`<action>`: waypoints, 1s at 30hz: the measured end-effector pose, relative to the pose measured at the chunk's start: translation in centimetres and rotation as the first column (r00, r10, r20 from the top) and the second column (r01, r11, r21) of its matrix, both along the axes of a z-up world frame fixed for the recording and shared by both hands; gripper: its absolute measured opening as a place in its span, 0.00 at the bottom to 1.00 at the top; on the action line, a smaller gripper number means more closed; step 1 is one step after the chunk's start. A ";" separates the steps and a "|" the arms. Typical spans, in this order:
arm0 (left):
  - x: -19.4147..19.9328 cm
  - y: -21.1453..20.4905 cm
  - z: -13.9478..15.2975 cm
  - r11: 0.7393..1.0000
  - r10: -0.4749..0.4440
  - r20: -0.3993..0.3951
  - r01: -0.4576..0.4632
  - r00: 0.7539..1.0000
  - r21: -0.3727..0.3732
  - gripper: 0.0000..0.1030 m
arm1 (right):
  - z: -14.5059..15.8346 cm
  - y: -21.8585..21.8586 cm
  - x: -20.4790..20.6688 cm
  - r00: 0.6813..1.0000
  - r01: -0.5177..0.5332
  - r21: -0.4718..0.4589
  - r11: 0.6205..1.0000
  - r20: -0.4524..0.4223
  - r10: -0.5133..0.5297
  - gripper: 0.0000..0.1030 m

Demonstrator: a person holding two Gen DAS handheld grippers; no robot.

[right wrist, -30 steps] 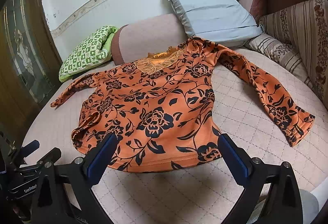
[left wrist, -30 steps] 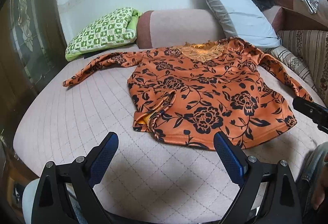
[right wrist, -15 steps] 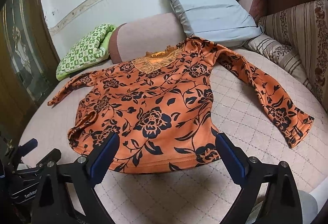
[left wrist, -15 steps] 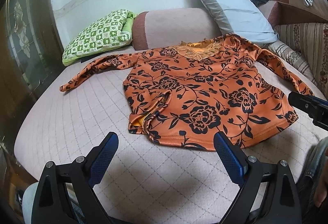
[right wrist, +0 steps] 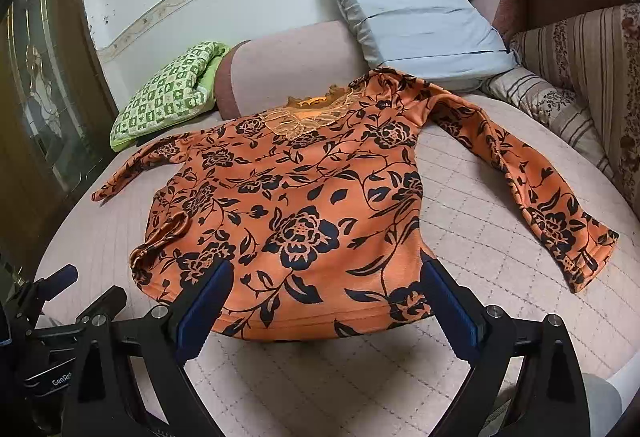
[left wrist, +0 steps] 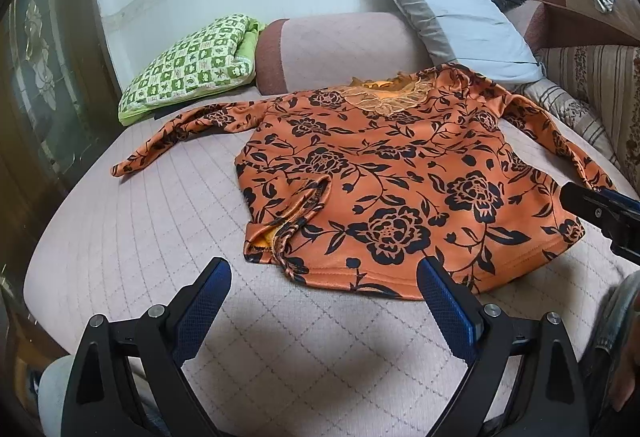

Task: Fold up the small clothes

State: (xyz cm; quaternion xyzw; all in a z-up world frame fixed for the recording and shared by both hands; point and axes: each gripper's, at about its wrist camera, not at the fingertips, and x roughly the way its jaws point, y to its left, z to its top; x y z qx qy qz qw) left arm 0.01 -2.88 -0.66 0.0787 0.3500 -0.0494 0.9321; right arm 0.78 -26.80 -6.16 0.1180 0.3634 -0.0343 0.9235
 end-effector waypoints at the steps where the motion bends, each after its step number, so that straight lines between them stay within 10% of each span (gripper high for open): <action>1: 0.0 0.0 -0.1 1.000 0.001 -0.002 -0.001 1.000 -0.001 0.92 | 0.0 -0.1 0.0 1.000 0.000 0.001 1.000 0.001 0.000 0.92; 30: -0.3 0.1 -0.3 1.000 0.006 0.002 -0.006 1.000 0.001 0.92 | -0.1 -0.1 0.0 1.000 0.008 0.002 1.000 -0.003 -0.008 0.92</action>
